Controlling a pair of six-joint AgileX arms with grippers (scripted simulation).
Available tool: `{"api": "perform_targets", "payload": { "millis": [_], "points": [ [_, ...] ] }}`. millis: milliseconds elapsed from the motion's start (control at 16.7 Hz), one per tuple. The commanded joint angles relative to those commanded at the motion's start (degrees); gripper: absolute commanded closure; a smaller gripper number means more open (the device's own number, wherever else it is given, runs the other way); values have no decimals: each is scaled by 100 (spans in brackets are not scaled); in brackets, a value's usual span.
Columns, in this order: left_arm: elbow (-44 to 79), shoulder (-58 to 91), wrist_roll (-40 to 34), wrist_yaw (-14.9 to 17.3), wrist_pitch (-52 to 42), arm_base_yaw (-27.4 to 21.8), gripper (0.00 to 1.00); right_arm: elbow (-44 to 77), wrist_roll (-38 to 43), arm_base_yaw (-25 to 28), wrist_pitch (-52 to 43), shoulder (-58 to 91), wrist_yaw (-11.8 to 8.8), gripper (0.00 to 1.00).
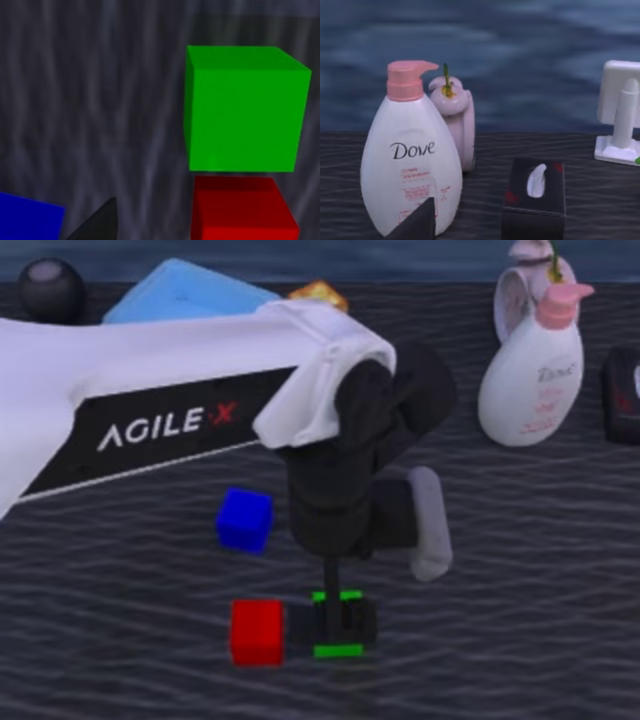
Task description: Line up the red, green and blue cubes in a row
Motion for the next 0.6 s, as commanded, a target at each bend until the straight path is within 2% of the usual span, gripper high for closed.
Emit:
{"api": "perform_targets", "payload": {
  "millis": [360, 600],
  "points": [
    [42, 16, -79, -1, -29, 3, 0, 0, 0, 0, 0, 0, 0, 0],
    [280, 224, -928, 1, -87, 312, 0, 0, 0, 0, 0, 0, 0, 0]
  ]
}}
